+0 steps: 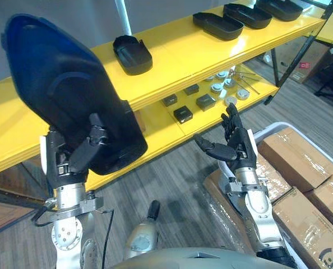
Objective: Walk over and take three plastic housings, then place them on the shelf
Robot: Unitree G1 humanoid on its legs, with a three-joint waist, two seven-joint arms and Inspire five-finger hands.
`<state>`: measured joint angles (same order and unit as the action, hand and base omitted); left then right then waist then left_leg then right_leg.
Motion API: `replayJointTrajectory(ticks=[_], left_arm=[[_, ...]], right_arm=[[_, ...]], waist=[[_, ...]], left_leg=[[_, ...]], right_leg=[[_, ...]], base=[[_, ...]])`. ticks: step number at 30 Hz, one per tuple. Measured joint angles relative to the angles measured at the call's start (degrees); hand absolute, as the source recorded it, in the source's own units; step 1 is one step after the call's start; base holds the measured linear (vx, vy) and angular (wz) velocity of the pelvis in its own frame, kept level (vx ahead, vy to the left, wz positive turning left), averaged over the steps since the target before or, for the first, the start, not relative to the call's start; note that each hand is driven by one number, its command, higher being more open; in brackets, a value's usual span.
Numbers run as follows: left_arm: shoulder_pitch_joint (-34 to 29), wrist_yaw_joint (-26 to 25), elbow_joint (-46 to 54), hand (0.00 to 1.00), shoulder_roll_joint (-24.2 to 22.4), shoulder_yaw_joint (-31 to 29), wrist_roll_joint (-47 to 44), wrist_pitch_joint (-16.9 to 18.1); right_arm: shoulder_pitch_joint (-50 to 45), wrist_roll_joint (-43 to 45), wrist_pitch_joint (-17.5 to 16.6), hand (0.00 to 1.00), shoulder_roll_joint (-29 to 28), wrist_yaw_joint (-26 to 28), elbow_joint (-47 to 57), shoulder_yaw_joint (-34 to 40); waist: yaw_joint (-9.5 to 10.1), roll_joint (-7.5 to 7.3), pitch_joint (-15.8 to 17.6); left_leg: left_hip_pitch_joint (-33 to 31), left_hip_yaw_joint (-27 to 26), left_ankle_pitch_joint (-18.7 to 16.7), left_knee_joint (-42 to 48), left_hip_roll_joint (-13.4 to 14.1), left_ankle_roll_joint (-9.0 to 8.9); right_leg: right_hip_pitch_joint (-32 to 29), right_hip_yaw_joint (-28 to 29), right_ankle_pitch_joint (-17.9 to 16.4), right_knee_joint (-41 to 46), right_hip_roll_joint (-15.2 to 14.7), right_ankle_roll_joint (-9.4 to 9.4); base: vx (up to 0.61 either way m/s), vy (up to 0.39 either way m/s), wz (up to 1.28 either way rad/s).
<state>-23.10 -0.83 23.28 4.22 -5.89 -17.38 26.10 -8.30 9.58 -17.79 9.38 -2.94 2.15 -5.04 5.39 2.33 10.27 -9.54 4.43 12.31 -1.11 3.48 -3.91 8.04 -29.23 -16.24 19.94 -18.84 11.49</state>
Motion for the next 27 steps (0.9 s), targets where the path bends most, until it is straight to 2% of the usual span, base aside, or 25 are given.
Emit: replayJointTrajectory(ticks=[2,4,6,7,8,9,10,12,13,14,15,16,17,18,19,20,21,22,23,24,25,26,27], left_arm=[[-0.08,-0.25,0.0,0.0,0.01,0.05,0.0,0.07],[-0.11,-1.0,0.05,0.0,0.02,-0.48,-0.02,0.09],[-0.08,-1.54,0.72,0.0,0.05,-2.27,-0.03,0.09],[-0.09,-1.55,0.93,0.0,0.05,-2.52,-0.05,0.09],[0.01,-1.43,1.67,0.0,0.06,-3.39,-0.17,0.09],[0.03,-1.32,2.09,0.0,-0.1,-3.73,-0.1,0.1],[0.11,-1.21,2.1,0.0,-0.17,-3.88,-0.09,0.12],[0.34,-0.88,2.15,0.0,0.11,-4.54,-0.06,0.47],[0.47,-1.03,2.17,0.0,0.46,-5.05,0.05,0.55],[0.48,-1.22,2.17,0.0,0.61,-5.41,0.06,0.55],[0.77,-1.63,2.22,0.0,1.24,-5.75,0.05,0.56],[1.36,-2.51,2.22,0.0,2.0,-6.1,0.06,0.55],[2.35,-3.75,2.21,0.0,2.43,-6.61,0.0,0.48],[3.69,-4.56,2.21,0.0,2.64,-7.08,-0.01,0.48],[4.47,-4.91,2.15,0.0,2.86,-7.15,-0.01,0.48],[6.38,-5.27,1.96,0.0,3.5,-7.07,-0.01,0.45],[8.86,-5.7,1.56,0.0,4.23,-6.47,0.0,0.43],[11.68,-6.1,0.34,0.0,4.97,-5.36,0.02,0.37],[12.84,-6.26,-0.41,0.0,5.35,-4.91,0.03,0.28],[14.14,-6.29,-1.49,0.0,6.03,-4.64,0.1,-0.24],[13.85,-6.25,-1.7,0.0,6.62,-4.74,0.05,-0.32],[13.7,-6.12,-1.86,0.0,6.47,-5.03,0.05,-0.31],[13.38,-5.99,-2.52,0.0,5.06,-4.99,0.03,-0.47]], right_arm=[[0.11,0.08,-1.13,1.0,-0.02,-0.22,0.01,0.05],[0.29,0.14,-2.74,1.0,-0.15,-0.4,0.55,0.02],[1.53,0.16,-4.4,1.0,-1.17,-1.64,1.21,-0.21],[1.95,0.16,-4.5,1.0,-1.53,-1.91,1.21,-0.21],[3.21,0.06,-4.94,1.0,-2.63,-3.52,1.21,-0.09],[3.84,0.0,-5.27,1.0,-2.68,-5.16,1.19,-0.1],[4.11,0.0,-5.32,1.0,-2.54,-5.72,1.16,-0.07],[4.67,0.0,-6.18,1.0,-2.56,-7.34,1.17,-0.06],[4.78,-0.01,-6.87,1.0,-2.9,-7.61,1.17,-0.12],[4.83,-0.07,-7.01,1.0,-3.02,-7.6,1.16,-0.15],[5.03,-0.13,-7.41,1.0,-3.11,-7.59,1.14,-0.16],[5.51,-0.32,-7.89,1.0,-3.09,-7.55,1.11,-0.16],[6.81,-0.39,-8.15,1.0,-2.8,-7.42,1.1,-0.15],[8.98,-0.42,-8.15,1.0,-2.66,-7.48,1.09,-0.13],[10.21,-0.51,-8.18,1.0,-2.51,-7.71,1.13,0.0],[12.9,-1.5,-8.26,1.0,-1.85,-8.34,1.24,0.32],[15.13,-2.34,-8.26,1.0,-0.55,-9.01,2.15,0.63],[16.08,-2.47,-8.27,1.0,0.77,-9.24,3.95,1.66],[16.12,-2.47,-8.27,1.0,1.45,-9.23,5.13,2.27],[16.08,-2.43,-8.44,1.0,2.47,-8.87,7.38,4.01],[16.08,-2.01,-9.36,1.0,2.83,-7.94,8.68,5.94],[16.07,-1.47,-9.95,1.0,3.18,-7.37,9.07,6.84],[15.95,-0.8,-10.83,1.0,4.3,-6.89,9.12,8.15]], waist=[[-0.08,-0.19,0.12],[0.91,-0.74,0.6],[1.59,-2.52,1.5],[1.71,-2.82,1.63],[2.3,-3.85,1.73],[2.53,-3.98,1.72],[2.52,-3.71,1.57],[2.48,-3.24,1.26],[2.48,-3.45,1.25],[2.37,-3.52,1.21],[1.99,-3.48,1.23],[1.82,-3.4,1.26],[1.26,-3.1,1.39],[0.58,-2.69,1.59],[0.4,-2.48,1.64],[-0.02,-1.94,1.64],[-1.06,-1.91,1.59],[-2.23,-1.77,1.46],[-2.7,-1.96,1.35],[-3.07,-2.79,0.82],[-3.09,-4.36,-0.45],[-3.18,-4.9,-1.0],[-3.37,-3.33,-1.52]], left_leg=[[-0.11,-3.69,0.1,0.01,0.58,0.13],[-0.46,-6.62,0.1,1.33,0.51,0.12],[-2.61,-7.56,-2.21,6.04,-1.32,0.34],[-3.17,-7.6,-2.83,7.05,-1.65,0.49],[-5.07,-7.74,-5.49,11.2,-3.01,1.04],[-5.75,-7.56,-7.86,14.23,-3.98,1.62],[-5.84,-7.29,-8.57,15.28,-4.38,1.88],[-4.29,-6.85,-11.01,15.15,-5.53,3.2],[-2.01,-6.87,-11.28,13.27,-6.35,3.78],[-0.6,-6.74,-11.36,12.05,-6.69,4.13],[1.34,-5.91,-11.45,10.6,-6.58,4.59],[2.82,-5.02,-11.55,9.52,-6.54,5.74],[4.78,-4.02,-11.5,8.62,-6.32,6.69],[6.86,-3.04,-11.75,7.68,-5.94,6.91],[7.65,-2.56,-11.99,7.43,-5.71,6.92],[8.55,-1.23,-12.46,7.04,-5.37,6.68],[8.77,1.2,-12.82,7.01,-5.22,6.52],[8.95,3.81,-12.96,6.86,-5.23,6.28],[9.0,5.13,-13.09,6.86,-5.52,5.89],[9.33,7.56,-13.66,6.94,-6.78,5.03],[9.34,9.45,-14.42,7.31,-8.49,3.99],[9.0,10.17,-15.25,8.07,-9.09,3.53],[8.06,8.17,-17.25,9.88,-7.06,3.28]], right_leg=[[0.43,-0.85,-0.11,-0.01,-0.48,0.07],[0.46,-0.46,-0.11,-0.06,-1.51,0.13],[1.06,-0.64,0.1,-0.91,-3.43,0.58],[1.21,-0.67,0.16,-1.27,-3.66,0.68],[2.45,-1.53,1.18,-2.57,-4.77,0.67],[4.09,-2.06,3.29,-2.76,-5.24,-0.04],[4.13,-1.9,4.55,-1.54,-5.74,-0.85],[0.43,0.19,9.38,8.48,-8.79,-6.86],[-2.49,2.83,14.46,14.51,-10.64,-10.5],[-3.8,4.57,18.21,17.25,-11.34,-10.49],[-6.05,7.28,19.96,21.45,-11.62,-9.63],[-8.57,9.0,15.8,26.18,-10.78,-8.99],[-11.03,9.38,9.62,29.35,-8.48,-9.24],[-12.46,9.09,5.62,28.22,-4.96,-9.18],[-13.1,9.26,4.25,26.16,-3.05,-9.27],[-14.81,10.79,2.72,20.29,1.04,-9.38],[-16.63,14.6,2.7,14.3,5.15,-9.33],[-17.7,19.53,3.61,9.05,8.46,-7.88],[-17.81,21.36,4.31,6.51,9.43,-7.14],[-17.64,20.93,5.4,2.91,8.89,-6.97],[-16.28,19.16,7.58,-1.21,7.72,-7.94],[-15.35,19.18,11.95,-2.81,7.15,-7.24],[-13.66,16.2,12.31,-4.03,7.59,-7.45]], base=[[-0.07,0.014,0.24],[-0.01,0.052,-0.01],[0.06,0.099,0.06],[0.09,0.103,0.17],[0.18,0.149,0.25],[0.16,0.153,0.31],[0.19,0.228,0.35],[0.15,0.236,0.25],[0.15,0.179,0.12],[0.24,0.188,0.12],[0.23,0.077,0.14],[0.32,0.107,0.21],[0.3,0.085,0.29],[0.24,0.078,0.3],[0.22,0.05,0.38],[0.2,-0.011,0.64],[0.22,-0.073,1.15],[0.18,-0.102,1.27],[0.15,-0.151,1.42],[0.2,-0.209,1.26],[0.22,-0.245,1.18],[0.29,-0.287,1.03],[0.27,-0.267,1.02]])
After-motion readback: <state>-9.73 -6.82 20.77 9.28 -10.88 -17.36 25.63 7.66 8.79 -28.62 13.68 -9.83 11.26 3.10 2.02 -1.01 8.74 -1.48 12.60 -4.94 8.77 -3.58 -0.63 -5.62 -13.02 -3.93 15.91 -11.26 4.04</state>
